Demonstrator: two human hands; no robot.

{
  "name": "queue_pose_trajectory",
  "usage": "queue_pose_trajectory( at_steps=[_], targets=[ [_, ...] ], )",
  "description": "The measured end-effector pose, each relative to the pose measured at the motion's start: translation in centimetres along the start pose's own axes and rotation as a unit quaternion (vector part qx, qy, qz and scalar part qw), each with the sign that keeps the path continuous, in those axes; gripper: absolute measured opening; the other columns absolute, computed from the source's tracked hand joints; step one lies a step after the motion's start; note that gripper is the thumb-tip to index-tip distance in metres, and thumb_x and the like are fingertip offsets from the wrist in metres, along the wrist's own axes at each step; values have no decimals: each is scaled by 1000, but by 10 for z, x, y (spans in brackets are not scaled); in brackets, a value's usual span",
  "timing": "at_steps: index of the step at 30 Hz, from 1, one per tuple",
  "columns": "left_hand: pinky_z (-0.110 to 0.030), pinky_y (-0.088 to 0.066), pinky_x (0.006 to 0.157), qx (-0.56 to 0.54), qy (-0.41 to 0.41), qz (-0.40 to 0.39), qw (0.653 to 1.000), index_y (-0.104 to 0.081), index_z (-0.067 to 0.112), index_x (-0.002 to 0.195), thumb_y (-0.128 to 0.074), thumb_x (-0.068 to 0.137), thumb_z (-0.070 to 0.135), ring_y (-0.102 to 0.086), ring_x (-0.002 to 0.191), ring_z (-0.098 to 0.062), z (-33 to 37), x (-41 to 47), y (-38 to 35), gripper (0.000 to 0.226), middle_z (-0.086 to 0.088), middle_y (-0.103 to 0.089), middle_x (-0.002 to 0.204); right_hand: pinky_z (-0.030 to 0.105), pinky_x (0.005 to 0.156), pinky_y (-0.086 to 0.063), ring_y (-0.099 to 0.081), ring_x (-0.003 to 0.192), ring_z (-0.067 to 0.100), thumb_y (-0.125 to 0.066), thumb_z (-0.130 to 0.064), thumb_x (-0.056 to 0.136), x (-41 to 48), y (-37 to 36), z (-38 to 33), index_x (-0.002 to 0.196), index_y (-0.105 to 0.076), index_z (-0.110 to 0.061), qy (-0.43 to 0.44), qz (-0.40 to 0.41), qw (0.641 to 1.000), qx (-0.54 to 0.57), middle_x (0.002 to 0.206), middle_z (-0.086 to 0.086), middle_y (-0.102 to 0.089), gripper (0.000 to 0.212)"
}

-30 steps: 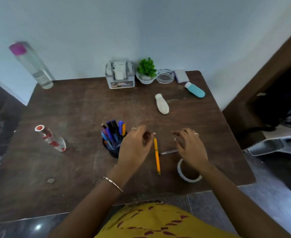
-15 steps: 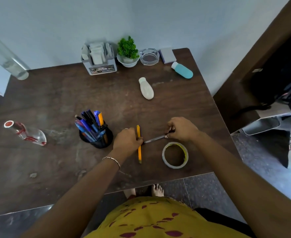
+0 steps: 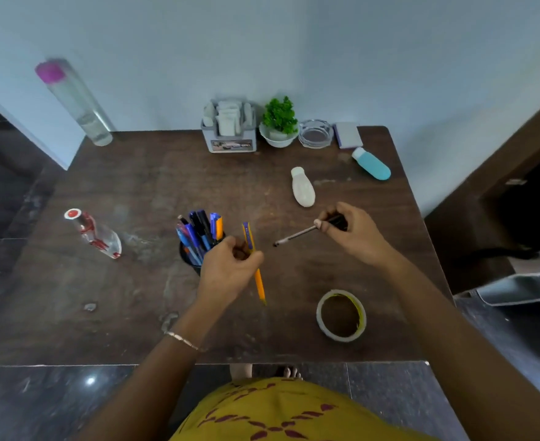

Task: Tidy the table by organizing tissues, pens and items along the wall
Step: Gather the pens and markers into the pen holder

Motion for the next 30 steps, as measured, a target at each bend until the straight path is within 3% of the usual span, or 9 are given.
queue_pose_trajectory(
  at_steps=[4,7,8,12,15,17,19,22,30],
  targets=[
    [-41,-58,65,-110,9,56,992,-57,26,77,-68,63,28,-67,70,-29,-11,-1,55,18,-2,-61,70,12,72,-48,-63,79,0,-72,-17,84,2,-11,-59,93,-67,-7,65,49,989,125,85,-6,-69,14],
    [-10,-49,52,-121,-6,134,984,-55,19,83,-68,79,7,-61,63,1,-22,3,96,18,-1,-60,76,20,68,-50,-63,73,9,-72,-19,84,7,-36,-92,88,-69,-8,107,31,981,160,81,1,-70,13],
    [-7,-46,50,-125,-9,150,981,-54,13,87,-65,83,3,-60,62,4,-24,5,106,16,0,-59,77,19,66,-49,-62,70,5,-70,-22,86,9,-46,-100,87,-69,-12,119,17,981,152,78,-4,-69,10],
    [-13,-52,55,-154,-18,176,972,-53,9,93,-62,86,1,-66,81,-22,-37,13,124,15,-9,-62,86,22,59,-40,-54,61,2,-58,-33,94,19,-84,-119,86,-67,-17,169,-20,982,77,69,-13,-63,20],
    [-33,-59,71,-140,-30,164,976,-54,22,88,-65,86,9,-68,87,-26,-43,18,122,18,-4,-65,89,36,62,-45,-55,70,12,-51,-39,96,23,-103,-124,91,-64,-17,207,-16,978,-22,80,-3,-63,26],
    [-42,-58,79,-123,-34,149,981,-56,25,89,-67,84,17,-69,86,-21,-46,19,118,15,2,-67,88,34,64,-44,-54,72,14,-50,-39,96,24,-115,-125,92,-62,-17,220,-24,971,-90,82,-1,-61,25],
    [-33,-58,78,-94,-37,139,985,-59,22,92,-69,83,19,-69,81,-12,-47,20,111,13,3,-69,86,33,65,-41,-52,73,15,-52,-37,96,24,-124,-125,93,-61,-17,228,-27,964,-136,81,-2,-59,22],
    [-6,-47,62,-29,-59,119,991,-60,21,87,-69,83,13,-62,70,3,-41,17,104,12,9,-64,79,33,67,-43,-53,74,13,-57,-36,92,24,-135,-123,96,-60,-22,230,-27,959,-162,81,-5,-61,14],
    [-7,-47,60,-7,-43,86,995,-68,22,99,-72,82,19,-61,71,-1,-48,16,99,18,16,-63,83,32,66,-48,-54,70,7,-60,-33,90,23,-140,-119,104,-62,-25,198,-13,970,-137,77,-10,-61,16]
  ],
)
Point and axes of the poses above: each hand's wrist, its own x-axis towards the middle knuckle, its own y-axis out of the back of the hand, z = x × y, the point moved 6 cm from there along x, towards the middle knuckle
